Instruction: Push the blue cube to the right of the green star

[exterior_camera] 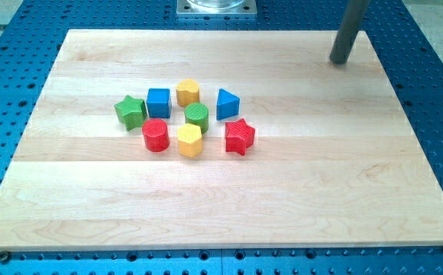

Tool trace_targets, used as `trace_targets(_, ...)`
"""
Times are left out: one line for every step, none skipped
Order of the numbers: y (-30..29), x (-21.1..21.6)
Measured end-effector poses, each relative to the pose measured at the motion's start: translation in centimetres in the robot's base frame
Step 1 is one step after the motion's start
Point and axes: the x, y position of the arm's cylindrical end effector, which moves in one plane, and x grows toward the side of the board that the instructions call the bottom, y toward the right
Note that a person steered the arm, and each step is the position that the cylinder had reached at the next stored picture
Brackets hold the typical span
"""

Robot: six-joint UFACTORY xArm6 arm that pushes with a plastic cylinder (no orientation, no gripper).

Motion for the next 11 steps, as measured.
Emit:
trace_targets(-1.2,1.2)
trace_targets(-8.6,1.2)
trace_targets(-19.4,1.2)
trace_targets(-28.3,2.2)
trace_targets(-30.4,2.6)
trace_targets(-31.4,3.4)
trace_targets(-31.8,5.0)
trace_targets(-31.8,7.7)
trace_targets(-31.9,9.2)
trace_targets(-32.4,8.7)
trace_targets(-34.9,9.4)
